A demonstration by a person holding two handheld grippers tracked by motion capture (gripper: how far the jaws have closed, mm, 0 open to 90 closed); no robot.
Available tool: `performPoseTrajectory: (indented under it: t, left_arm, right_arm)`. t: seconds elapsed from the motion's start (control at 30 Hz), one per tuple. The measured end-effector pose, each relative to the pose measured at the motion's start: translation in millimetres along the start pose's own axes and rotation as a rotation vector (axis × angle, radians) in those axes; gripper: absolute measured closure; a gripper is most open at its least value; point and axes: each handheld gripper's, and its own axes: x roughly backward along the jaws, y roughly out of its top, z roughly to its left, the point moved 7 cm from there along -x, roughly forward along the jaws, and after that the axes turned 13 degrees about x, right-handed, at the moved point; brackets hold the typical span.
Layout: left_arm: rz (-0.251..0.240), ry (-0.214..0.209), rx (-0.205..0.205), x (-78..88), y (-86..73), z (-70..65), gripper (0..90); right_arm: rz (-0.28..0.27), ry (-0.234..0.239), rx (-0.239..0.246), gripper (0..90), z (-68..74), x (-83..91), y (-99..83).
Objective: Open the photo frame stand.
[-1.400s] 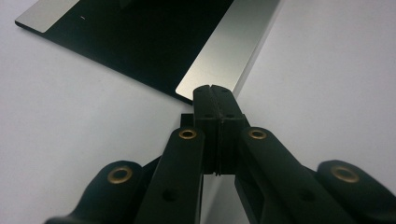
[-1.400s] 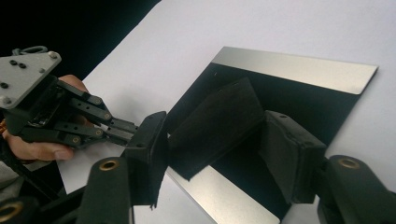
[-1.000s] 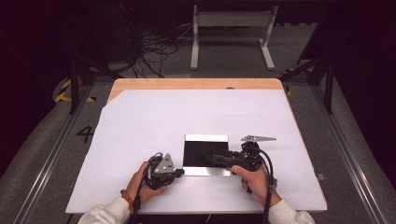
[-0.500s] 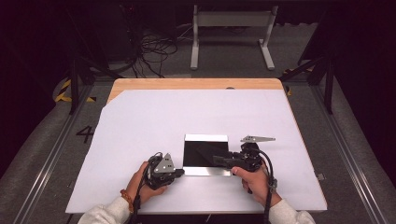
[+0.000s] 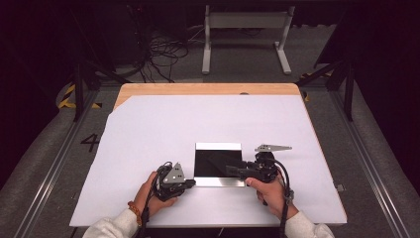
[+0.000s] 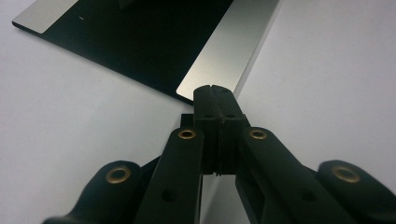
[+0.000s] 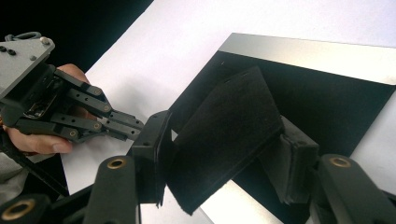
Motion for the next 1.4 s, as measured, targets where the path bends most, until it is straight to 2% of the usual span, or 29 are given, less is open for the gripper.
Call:
performPoseTrajectory:
  t: [0.67,1.07,1.2,1.27,1.4]
  left_arm:
    - [0.001,0.0,0.001,0.1,0.0,0.4,89.4]
    - [-0.004,-0.006,0.002,0.1,0.2,1.3,89.0]
    - [-0.005,-0.013,0.016,0.9,0.0,2.4,85.3]
    - [-0.026,-0.04,0.034,2.4,1.3,4.1,79.8]
    - [-0.06,-0.055,0.067,5.4,5.8,6.4,70.9]
  right_arm:
    - [-0.01,0.021,-0.012,45.0,-2.8,-3.3,0.9]
    - [-0.002,0.043,0.001,48.7,-2.2,-6.1,-1.9]
    - [-0.002,0.043,0.008,49.3,-2.1,-5.9,-2.2]
    - [-0.003,0.044,0.016,49.7,-1.2,-5.4,-2.0]
    - [-0.012,0.047,0.044,51.4,1.0,-4.5,-1.3]
